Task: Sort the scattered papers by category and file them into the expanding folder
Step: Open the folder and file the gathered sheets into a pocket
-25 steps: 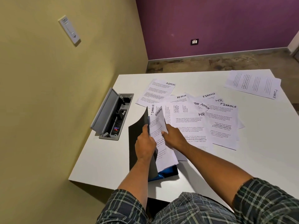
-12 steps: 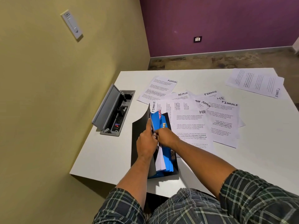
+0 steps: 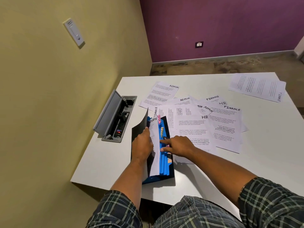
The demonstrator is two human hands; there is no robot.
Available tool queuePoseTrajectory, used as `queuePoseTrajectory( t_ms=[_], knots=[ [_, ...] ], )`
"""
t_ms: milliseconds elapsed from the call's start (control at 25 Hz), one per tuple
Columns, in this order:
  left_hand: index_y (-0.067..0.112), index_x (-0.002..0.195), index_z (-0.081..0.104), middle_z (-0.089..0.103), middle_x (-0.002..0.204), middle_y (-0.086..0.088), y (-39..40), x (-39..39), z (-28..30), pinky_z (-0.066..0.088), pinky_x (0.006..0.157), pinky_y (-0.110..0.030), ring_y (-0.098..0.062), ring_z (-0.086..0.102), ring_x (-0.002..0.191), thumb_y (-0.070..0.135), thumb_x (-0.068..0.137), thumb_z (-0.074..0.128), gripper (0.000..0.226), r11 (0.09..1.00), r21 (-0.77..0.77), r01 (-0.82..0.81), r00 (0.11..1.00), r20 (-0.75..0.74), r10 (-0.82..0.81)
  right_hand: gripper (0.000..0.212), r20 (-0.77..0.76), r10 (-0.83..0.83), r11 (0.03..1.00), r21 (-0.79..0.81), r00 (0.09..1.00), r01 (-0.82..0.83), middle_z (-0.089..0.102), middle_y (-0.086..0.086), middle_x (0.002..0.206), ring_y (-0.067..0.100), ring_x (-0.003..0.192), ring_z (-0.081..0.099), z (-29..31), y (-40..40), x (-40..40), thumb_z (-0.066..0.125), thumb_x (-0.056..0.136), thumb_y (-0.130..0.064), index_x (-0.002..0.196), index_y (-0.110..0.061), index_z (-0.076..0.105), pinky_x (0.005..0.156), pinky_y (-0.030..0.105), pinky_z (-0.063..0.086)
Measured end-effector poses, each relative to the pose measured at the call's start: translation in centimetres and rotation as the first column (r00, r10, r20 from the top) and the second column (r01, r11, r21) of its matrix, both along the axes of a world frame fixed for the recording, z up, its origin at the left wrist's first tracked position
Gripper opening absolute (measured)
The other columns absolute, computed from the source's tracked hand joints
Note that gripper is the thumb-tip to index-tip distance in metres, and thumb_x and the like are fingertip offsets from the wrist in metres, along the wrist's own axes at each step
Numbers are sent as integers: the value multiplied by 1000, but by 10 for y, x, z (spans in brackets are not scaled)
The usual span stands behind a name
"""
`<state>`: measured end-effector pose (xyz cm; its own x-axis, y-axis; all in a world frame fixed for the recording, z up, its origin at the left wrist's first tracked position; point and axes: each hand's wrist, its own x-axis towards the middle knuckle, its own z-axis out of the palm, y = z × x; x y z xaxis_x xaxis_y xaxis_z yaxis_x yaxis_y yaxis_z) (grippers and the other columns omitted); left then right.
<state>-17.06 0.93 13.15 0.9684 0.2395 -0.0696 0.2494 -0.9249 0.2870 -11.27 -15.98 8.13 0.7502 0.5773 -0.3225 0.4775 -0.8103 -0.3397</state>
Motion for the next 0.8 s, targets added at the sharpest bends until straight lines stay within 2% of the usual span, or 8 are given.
queuePoseTrajectory(
  t_ms=[120, 200, 320, 440, 560, 680, 800],
  knots=[
    [11, 146, 40, 67, 118, -11, 7, 8, 14, 54, 82, -38, -29, 68, 102, 19, 98, 53, 50, 982, 178, 63, 997, -61, -53, 52, 23, 110, 994, 21, 994, -110, 58, -1, 139, 23, 122, 58, -4, -6, -5, 48, 99, -57, 146, -36, 49, 88, 36, 50],
    [9, 142, 43, 67, 117, -12, 11, 9, 20, 53, 82, -38, -29, 67, 103, 18, 98, 51, 45, 969, 233, 85, 994, -84, -67, 51, 4, 116, 992, 58, 993, -116, 58, -1, 137, 23, 122, 57, -6, -4, -9, 48, 100, -54, 147, -34, 49, 88, 36, 50],
    [6, 142, 42, 66, 118, -10, 16, 10, 14, 53, 82, -37, -27, 66, 104, 16, 98, 50, 45, 930, 331, 157, 981, -161, -108, 55, -69, 104, 992, 84, 992, -98, 58, 1, 140, 24, 122, 58, -10, 2, -15, 53, 98, -53, 149, -32, 46, 92, 37, 49],
    [7, 147, 38, 65, 118, -11, 17, 10, 2, 53, 83, -39, -30, 65, 104, 11, 97, 48, 51, 873, 417, 251, 955, -255, -153, 64, -205, 107, 991, 103, 973, -87, 59, -3, 144, 24, 127, 56, -14, 3, -22, 61, 94, -51, 152, -36, 39, 100, 38, 45],
    [8, 143, 44, 65, 118, -12, 8, 6, -6, 53, 85, -40, -31, 66, 105, 13, 98, 48, 45, 855, 413, 314, 927, -329, -181, 69, -294, 148, 988, 78, 944, -131, 65, -3, 135, 23, 127, 56, -17, 2, -27, 64, 94, -45, 155, -35, 34, 104, 39, 44],
    [9, 136, 50, 65, 119, -11, -3, 0, -19, 53, 87, -39, -30, 65, 106, 17, 97, 53, 39, 865, 367, 341, 907, -369, -201, 65, -313, 127, 991, 73, 941, -110, 69, 0, 129, 23, 122, 61, -21, -4, -29, 64, 94, -44, 153, -32, 39, 102, 39, 44],
    [10, 129, 53, 65, 116, -9, -14, -7, -35, 53, 84, -37, -28, 66, 102, 19, 92, 62, 39, 880, 324, 347, 894, -398, -206, 51, -374, 76, 988, 154, 924, -19, 73, -6, 120, 11, 96, 69, -26, -22, -31, 66, 93, -44, 142, -41, 53, 99, 37, 49]
  ],
)
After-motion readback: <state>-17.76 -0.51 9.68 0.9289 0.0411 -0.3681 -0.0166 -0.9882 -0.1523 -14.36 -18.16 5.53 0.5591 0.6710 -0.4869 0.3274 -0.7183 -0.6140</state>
